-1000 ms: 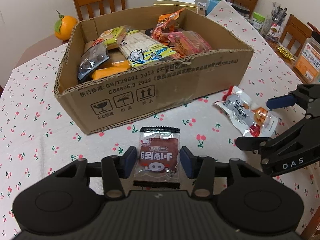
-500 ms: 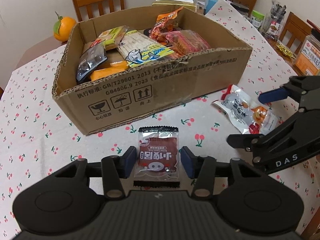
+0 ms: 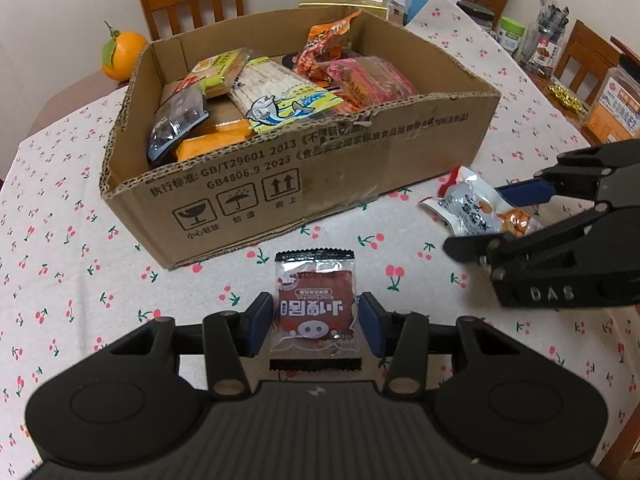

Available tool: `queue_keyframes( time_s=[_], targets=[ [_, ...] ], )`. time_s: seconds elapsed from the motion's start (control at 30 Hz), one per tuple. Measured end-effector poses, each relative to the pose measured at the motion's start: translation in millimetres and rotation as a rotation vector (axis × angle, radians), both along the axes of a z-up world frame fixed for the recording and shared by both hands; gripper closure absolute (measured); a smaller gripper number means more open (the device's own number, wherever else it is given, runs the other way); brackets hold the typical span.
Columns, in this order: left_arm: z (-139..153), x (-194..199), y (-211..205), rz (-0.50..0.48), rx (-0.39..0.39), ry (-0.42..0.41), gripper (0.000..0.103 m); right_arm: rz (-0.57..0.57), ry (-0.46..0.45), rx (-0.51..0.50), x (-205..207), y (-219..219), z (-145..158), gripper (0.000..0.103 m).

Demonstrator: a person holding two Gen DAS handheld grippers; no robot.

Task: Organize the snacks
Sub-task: 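Close the left gripper on the dark red packet while the right closes on the white packet, then carry both packets over the box and open both grippers to drop them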

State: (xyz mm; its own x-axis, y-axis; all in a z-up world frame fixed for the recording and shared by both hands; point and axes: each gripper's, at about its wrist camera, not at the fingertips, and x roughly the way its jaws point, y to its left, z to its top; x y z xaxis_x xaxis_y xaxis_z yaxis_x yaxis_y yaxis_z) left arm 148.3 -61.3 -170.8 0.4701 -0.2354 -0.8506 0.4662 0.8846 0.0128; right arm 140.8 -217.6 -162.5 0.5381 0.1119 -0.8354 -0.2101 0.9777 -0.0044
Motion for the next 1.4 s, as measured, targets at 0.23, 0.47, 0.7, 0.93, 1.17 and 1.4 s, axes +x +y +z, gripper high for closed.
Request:
queue_keyframes(
  time_s=[0.23,0.47,0.7,0.93,1.17,1.4],
  targets=[
    [0,0,-4,-0.041,0.019,-0.011,0.055,-0.020,0.004,-0.003,1,0,1,0.042],
    [1,2,-2,-0.042,0.006,0.009,0.060,-0.033,-0.002,0.000,-2,1,1,0.051],
    [4,0,-2,-0.054,0.004,0.025,0.063,-0.045,0.011,0.020,-1,-2,5,0.053],
    [17,-6,1,-0.085,-0.009,0.043,0.063,-0.034,0.020,0.032,-7,-5,16,0.054],
    [55,-14,8,-0.149,-0.035,0.049,0.063,-0.009,0.033,0.056,-18,-12,38,0.054],
    [103,-7,9,-0.199,-0.061,-0.014,0.063,0.036,0.001,0.080,-24,-19,74,0.054]
  ],
)
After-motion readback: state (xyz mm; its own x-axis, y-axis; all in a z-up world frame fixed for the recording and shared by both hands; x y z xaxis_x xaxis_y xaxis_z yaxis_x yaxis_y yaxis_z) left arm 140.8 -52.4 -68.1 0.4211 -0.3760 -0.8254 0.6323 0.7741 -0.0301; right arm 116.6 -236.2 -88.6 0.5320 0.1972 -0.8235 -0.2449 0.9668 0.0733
